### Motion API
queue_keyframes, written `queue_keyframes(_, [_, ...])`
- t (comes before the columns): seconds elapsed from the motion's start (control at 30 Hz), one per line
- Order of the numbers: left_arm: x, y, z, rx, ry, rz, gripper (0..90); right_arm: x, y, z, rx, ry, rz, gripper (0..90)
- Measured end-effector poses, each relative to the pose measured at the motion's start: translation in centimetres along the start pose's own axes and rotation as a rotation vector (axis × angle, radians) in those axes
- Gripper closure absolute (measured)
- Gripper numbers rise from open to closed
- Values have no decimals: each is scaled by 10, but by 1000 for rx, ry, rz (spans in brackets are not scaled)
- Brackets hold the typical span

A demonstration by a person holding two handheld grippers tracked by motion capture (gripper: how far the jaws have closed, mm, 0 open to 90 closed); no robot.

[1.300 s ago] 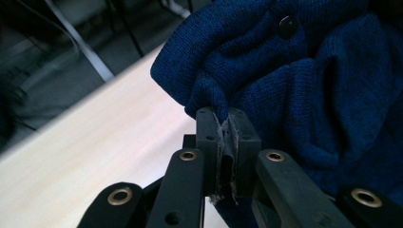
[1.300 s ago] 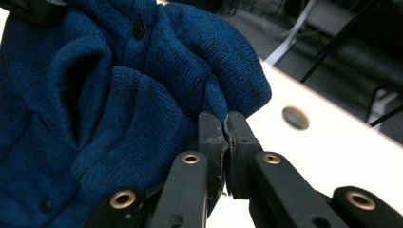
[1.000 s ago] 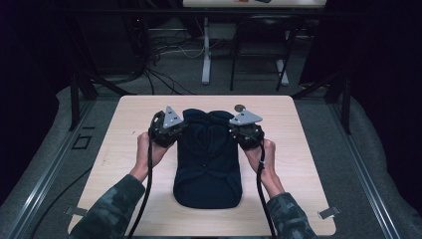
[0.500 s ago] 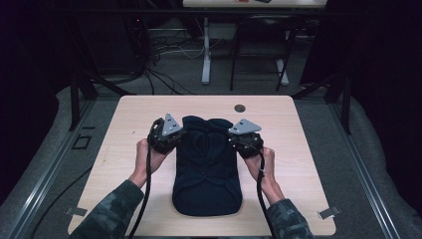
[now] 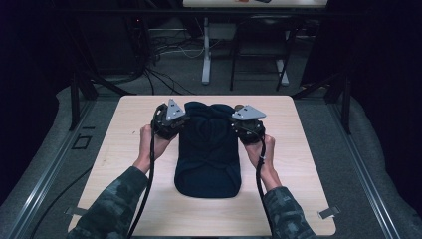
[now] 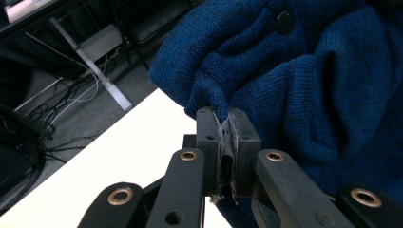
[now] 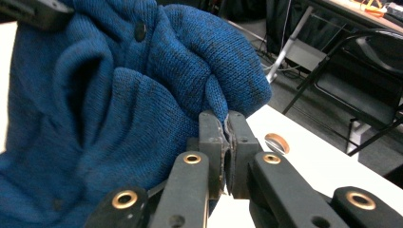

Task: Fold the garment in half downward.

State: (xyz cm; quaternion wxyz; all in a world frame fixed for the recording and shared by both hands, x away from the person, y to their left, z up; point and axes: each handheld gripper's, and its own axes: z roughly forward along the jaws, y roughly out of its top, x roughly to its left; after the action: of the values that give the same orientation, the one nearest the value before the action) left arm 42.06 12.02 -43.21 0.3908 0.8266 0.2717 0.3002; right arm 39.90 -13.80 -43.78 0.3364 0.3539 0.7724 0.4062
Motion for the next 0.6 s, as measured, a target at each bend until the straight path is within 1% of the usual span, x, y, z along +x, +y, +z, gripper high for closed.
queue_keyframes(0.07, [-1,-6,2,14,-8,0,848,1,-2,0,-2,4,-2,874])
queue_keyframes(0.13, [-1,-15,5,22,-19,-20,837,4,-10,3,-4,12,-13,876])
queue_keyframes(0.17, [-1,-22,8,31,-26,-36,834,6,-12,4,-4,16,-15,877])
queue_keyframes(0.2, [-1,-22,8,31,-26,-36,833,6,-12,4,-4,16,-15,877])
queue_keyframes(0.23, [-1,-27,9,41,-31,-43,831,9,-14,7,1,21,-26,877])
queue_keyframes(0.27, [-1,-27,9,41,-31,-43,827,10,-14,7,-6,23,-33,877])
queue_keyframes(0.3, [-1,-29,9,37,-31,-50,827,10,-14,7,-6,23,-33,877])
queue_keyframes(0.37, [0,-34,8,35,-43,-71,813,12,-14,7,-19,33,-39,878])
queue_keyframes(0.47, [1,-37,8,38,-52,-77,793,13,-14,7,-29,33,-48,879])
queue_keyframes(0.5, [1,-39,7,41,-66,-84,749,14,-14,7,-37,41,-55,879])
queue_keyframes(0.53, [1,-40,6,40,-67,-88,733,14,-14,7,-40,38,-60,879])
queue_keyframes(0.6, [-1,-41,4,41,-69,-90,647,15,-15,7,-47,42,-67,880])
